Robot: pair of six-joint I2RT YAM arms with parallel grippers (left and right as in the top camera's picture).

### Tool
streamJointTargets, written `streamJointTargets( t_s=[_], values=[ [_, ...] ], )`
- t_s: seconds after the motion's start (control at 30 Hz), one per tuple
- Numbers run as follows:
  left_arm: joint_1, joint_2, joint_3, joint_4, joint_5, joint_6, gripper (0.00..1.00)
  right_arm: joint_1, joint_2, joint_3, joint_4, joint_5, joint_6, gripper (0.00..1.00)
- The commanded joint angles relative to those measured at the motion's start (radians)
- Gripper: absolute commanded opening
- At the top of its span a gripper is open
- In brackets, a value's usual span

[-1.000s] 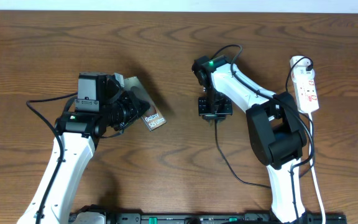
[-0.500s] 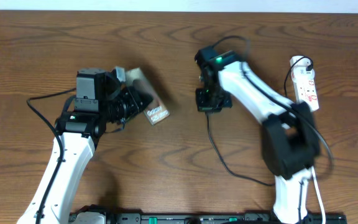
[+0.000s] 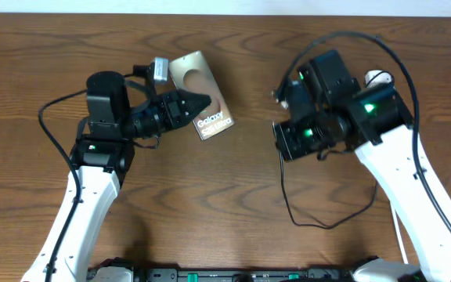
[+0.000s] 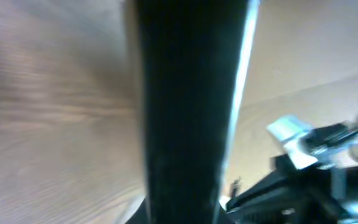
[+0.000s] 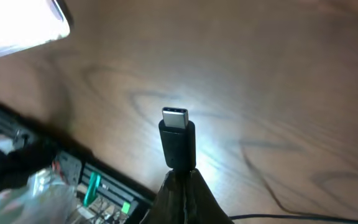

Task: Plug charger to phone and switch on socket
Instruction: 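Align the plug with the phone's bottom port using the right gripper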

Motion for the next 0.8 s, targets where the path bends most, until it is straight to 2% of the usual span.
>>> streamJointTargets(
  t_s=[0.0, 0.23, 0.5, 0.77],
  values=[
    [0.003, -0.008, 0.007, 0.071, 0.121, -0.071, 0.08, 0.028, -0.079, -0.122, 0.036, -0.066, -0.058, 0.01],
    [-0.018, -0.008, 0.007, 0.072, 0.121, -0.071, 0.08, 0.11, -0.147, -0.283, 0.211, -0.145, -0.046, 0.01],
    [-0.079, -0.008, 0.007, 0.071, 0.121, -0.07, 0.07, 0.232, -0.144, -0.287, 0.321, 0.009, -0.047, 0.01],
    [-0.082, -0.008, 0.007, 0.071, 0.121, -0.068, 0.07, 0.244, -0.144, -0.286, 0.335, 0.017, -0.045, 0.01]
  ],
)
